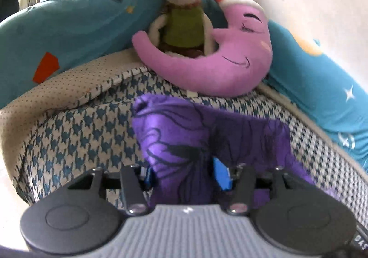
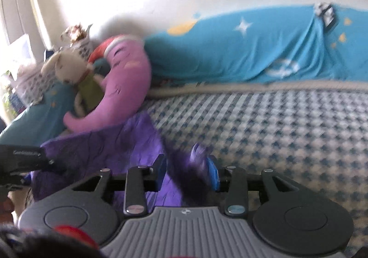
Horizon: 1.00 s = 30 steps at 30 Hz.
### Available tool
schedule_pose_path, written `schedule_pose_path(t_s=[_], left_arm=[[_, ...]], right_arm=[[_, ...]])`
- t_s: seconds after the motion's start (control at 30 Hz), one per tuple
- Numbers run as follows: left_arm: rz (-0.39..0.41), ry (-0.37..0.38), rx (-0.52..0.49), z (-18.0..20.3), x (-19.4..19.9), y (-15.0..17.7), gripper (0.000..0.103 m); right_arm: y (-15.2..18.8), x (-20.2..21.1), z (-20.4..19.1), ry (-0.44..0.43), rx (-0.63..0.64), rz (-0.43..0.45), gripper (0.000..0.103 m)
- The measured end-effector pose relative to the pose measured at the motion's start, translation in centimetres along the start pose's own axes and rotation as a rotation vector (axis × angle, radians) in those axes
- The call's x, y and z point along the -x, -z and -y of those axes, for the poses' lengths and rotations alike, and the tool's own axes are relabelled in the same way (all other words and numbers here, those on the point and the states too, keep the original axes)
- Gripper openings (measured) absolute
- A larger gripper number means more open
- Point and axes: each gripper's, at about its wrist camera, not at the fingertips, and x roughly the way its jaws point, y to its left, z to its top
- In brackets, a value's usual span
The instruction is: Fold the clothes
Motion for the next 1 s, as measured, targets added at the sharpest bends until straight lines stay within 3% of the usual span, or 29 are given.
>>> schedule_pose_path(t_s=[0.07, 0.27, 0.43, 0.67, 1.0], left_arm=[[0.002, 0.013, 0.02, -0.6, 0.2, -0.3, 0.049], [0.038, 0.005, 0.033, -1.7, 0.8, -1.1, 0.05], [0.086, -0.062, 0.034, -2.9, 0.4, -1.5, 0.055], [0.035, -0.094, 0.042, -4.2, -2.1, -1.7, 0.057], [0.02, -0.177, 0.012, -4.1, -4.7, -1.2, 0.071]], right_arm=[[-0.4, 0.8, 0.1, -0.005, 0.007, 0.025, 0.039], [0.1, 0.9, -1.7, -0.167, 0.08, -0.027, 0.039], [1.6, -0.2, -3.1, -0.228, 0.134, -0.099, 0.039], [3.0, -2.4, -2.6, -0.172, 0.129, -0.158, 0.039], [3.0, -2.6, -2.7, -0.128, 0.14, -0.161, 0.038]])
